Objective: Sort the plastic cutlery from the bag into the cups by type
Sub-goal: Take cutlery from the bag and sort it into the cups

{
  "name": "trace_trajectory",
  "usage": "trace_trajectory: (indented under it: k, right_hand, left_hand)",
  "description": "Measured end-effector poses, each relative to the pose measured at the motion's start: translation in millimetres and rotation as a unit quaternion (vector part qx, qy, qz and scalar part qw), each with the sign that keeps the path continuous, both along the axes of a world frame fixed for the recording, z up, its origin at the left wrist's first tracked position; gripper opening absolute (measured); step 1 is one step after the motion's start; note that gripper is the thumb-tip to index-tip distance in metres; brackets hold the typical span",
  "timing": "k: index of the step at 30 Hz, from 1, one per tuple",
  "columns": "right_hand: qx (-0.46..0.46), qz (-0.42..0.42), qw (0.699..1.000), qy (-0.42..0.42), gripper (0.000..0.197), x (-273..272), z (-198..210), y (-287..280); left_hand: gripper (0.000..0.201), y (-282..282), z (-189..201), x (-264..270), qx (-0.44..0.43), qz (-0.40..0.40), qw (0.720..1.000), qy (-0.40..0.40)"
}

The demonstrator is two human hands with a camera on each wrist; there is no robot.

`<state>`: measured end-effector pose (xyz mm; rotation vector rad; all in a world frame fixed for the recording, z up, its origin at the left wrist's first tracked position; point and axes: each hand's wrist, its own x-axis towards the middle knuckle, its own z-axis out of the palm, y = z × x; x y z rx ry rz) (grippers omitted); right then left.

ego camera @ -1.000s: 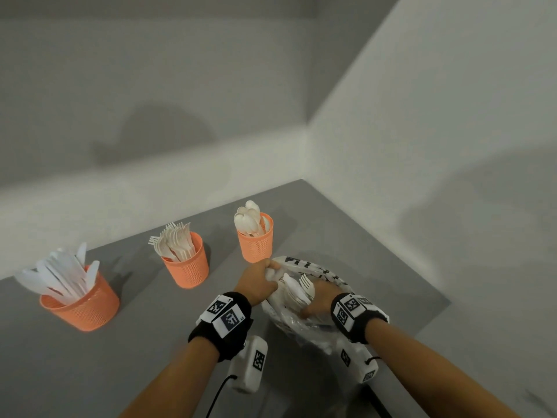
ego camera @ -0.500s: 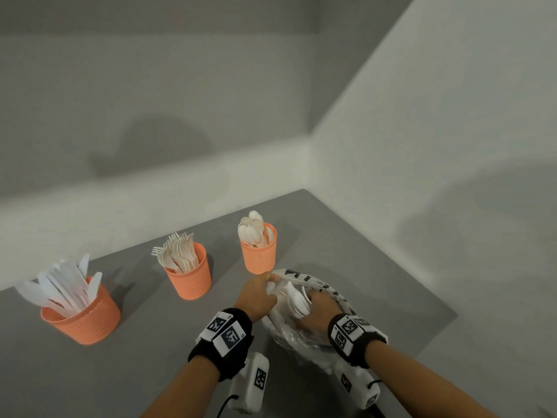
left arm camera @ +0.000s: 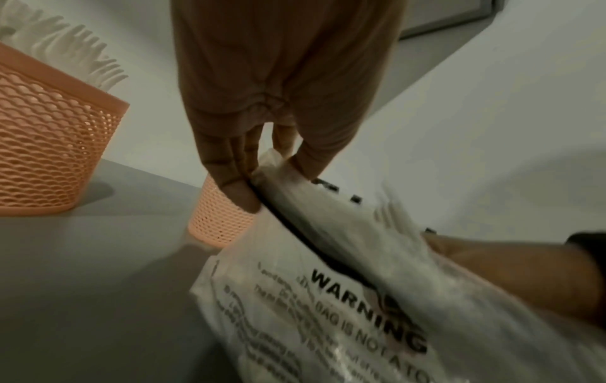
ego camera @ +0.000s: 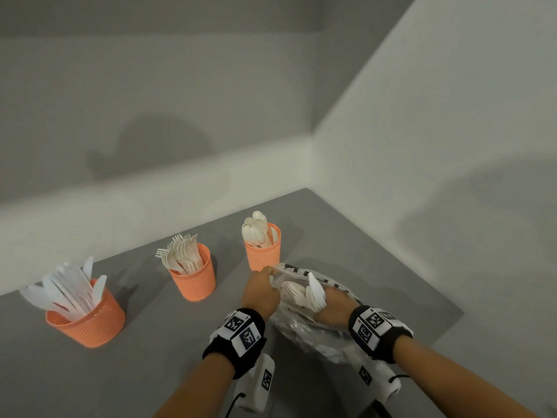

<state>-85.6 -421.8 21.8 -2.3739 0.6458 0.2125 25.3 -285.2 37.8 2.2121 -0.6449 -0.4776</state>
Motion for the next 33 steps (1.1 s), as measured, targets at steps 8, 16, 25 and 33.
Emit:
trace_trajectory:
  k: [8, 16, 25, 33]
  right_hand:
    - [0.031, -0.016, 0.998, -0.057, 0.044, 7.4, -2.3, 6.5]
    - [0.026, -0.034, 0.994, -0.105, 0.042, 6.6, 6.7, -0.6]
    - [0.143, -0.172, 0.939, -0.261, 0.023, 23.8, 54.9, -42.3]
    - [0.245, -0.197, 0.880, -0.357, 0.023, 50.5, 93.9, -9.3]
  left_hand:
    - [0.039, -10.1, -2.7, -4.8, -0.036, -0.042, 0.993, 0.108]
    - [0.036, -23.2, -15.4, -7.2, -0.128, 0.012, 0.982, 0.141]
    - [0.061, -39.9, -15.9, -10.3, -0.097, -0.047, 0.978, 0.180]
    - [0.020, -12.0, 22.4, -8.0, -0.271, 0.090, 0.936, 0.207]
